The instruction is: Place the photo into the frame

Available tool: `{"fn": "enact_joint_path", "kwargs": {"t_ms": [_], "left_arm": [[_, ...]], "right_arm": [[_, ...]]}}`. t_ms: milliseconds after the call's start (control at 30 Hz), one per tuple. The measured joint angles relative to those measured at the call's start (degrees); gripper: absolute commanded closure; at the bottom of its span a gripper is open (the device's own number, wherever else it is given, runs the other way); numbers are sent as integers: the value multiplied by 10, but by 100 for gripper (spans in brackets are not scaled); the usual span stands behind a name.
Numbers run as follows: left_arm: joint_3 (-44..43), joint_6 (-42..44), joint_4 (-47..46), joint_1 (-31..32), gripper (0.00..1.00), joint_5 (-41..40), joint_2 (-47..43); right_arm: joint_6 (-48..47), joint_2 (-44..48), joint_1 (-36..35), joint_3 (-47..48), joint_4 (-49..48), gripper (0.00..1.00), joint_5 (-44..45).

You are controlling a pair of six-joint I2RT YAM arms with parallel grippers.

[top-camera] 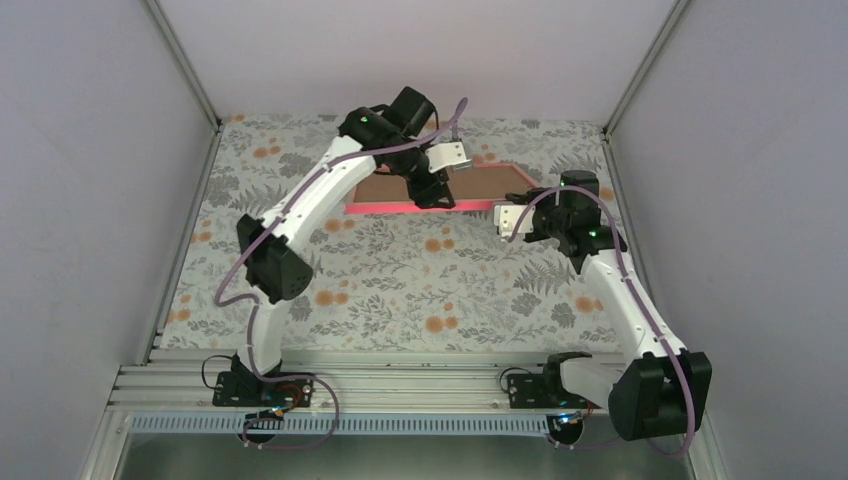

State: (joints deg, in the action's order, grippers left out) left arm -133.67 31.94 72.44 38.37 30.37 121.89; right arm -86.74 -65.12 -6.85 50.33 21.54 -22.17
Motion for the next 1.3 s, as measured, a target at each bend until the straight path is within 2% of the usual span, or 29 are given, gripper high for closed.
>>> {"fn": "enact_joint_path", "kwargs": {"t_ms": [33,133,267,367,600,733,800,867,933,967,1000,1133,1167,1300], "left_arm": [[10,7,-5,1,15,-17,-16],[85,42,-43,10,12,-79,-94],[193,109,-99,49,13,-167,-195],[219,145,-130,75,15,-214,-205],[294,196,-202,80,32,-313,-180],[323,220,-232,81,54,-349,-175],[325,235,-240,81,66,-358,-174],[322,231,-238,81,75,-359,-173],[300,230,-224,79,85,-357,-165],[286,225,-214,78,89,-355,-160],[266,222,-203,76,95,-355,-151],[137,207,-142,58,98,-339,-94],[89,195,-117,52,98,-329,-71],[-70,155,-40,24,98,-299,2]], "right_arm": [[3,0,-3,8,10,96,2],[12,-2,-6,36,47,96,6],[19,-3,-13,50,69,96,10],[29,-6,-19,61,80,96,17],[47,-7,-31,76,99,96,24],[56,-1,-37,77,105,96,27],[60,2,-39,77,108,88,28],[68,3,-40,79,109,77,30],[80,4,-40,85,110,57,30],[94,5,-40,88,109,54,29],[106,7,-40,92,109,46,23],[160,31,-41,101,77,5,2],[174,42,-42,101,64,1,-5],[240,68,-44,116,18,0,-28]]}}
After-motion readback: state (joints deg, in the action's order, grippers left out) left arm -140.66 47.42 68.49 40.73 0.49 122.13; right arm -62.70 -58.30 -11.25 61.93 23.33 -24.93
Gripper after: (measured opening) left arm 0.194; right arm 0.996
